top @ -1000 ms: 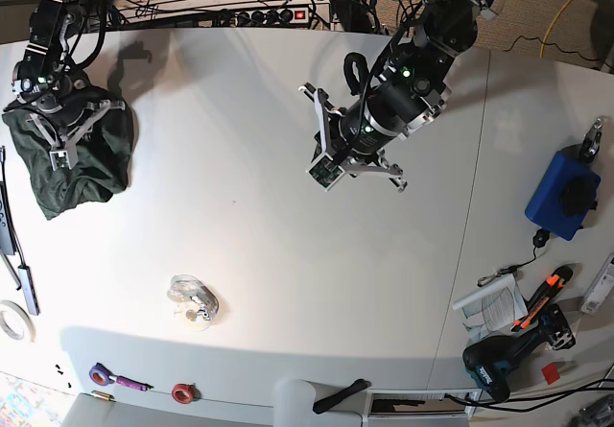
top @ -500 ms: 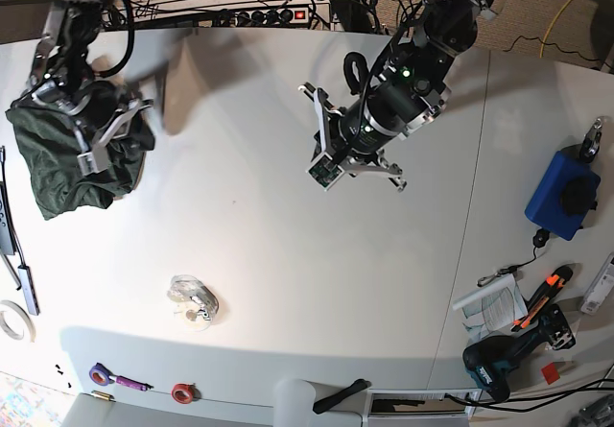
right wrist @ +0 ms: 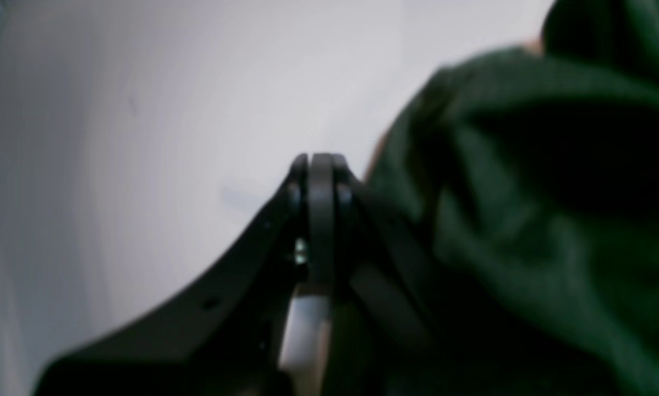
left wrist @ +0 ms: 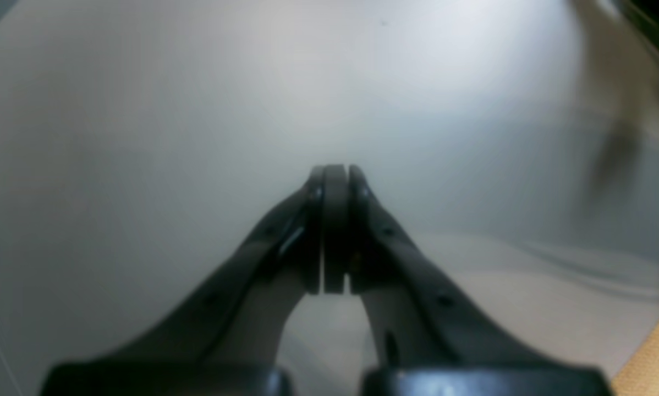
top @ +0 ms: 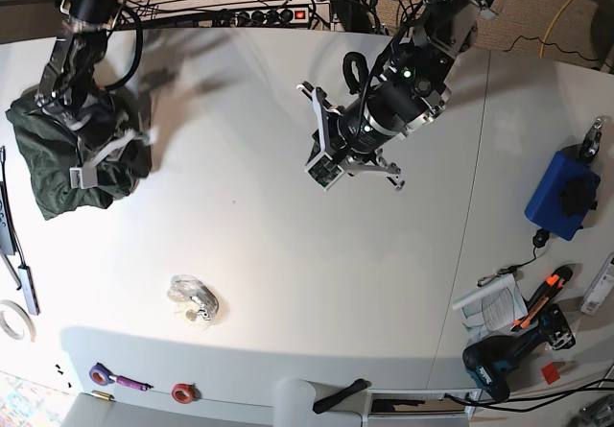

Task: Layout the t-shirt on the table in an organized manner, then fold the t-shirt properly
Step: 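Drag the folded shirt bundle with the right gripper toward the table edge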

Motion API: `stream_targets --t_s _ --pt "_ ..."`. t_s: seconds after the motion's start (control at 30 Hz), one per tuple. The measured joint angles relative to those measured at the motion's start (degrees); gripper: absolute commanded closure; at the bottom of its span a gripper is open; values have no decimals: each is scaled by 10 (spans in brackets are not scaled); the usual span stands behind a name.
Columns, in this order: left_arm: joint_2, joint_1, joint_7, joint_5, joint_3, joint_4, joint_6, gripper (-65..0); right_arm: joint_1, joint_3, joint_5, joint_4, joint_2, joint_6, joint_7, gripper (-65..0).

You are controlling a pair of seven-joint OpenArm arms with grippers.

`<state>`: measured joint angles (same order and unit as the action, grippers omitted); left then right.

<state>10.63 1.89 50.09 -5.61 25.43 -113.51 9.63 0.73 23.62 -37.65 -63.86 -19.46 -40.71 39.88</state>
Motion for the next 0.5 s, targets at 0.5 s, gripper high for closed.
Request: stream_targets --t_s 0.5 --pt "0 2 0 0 0 0 0 0 106 -5 173 57 -31 120 -18 0"
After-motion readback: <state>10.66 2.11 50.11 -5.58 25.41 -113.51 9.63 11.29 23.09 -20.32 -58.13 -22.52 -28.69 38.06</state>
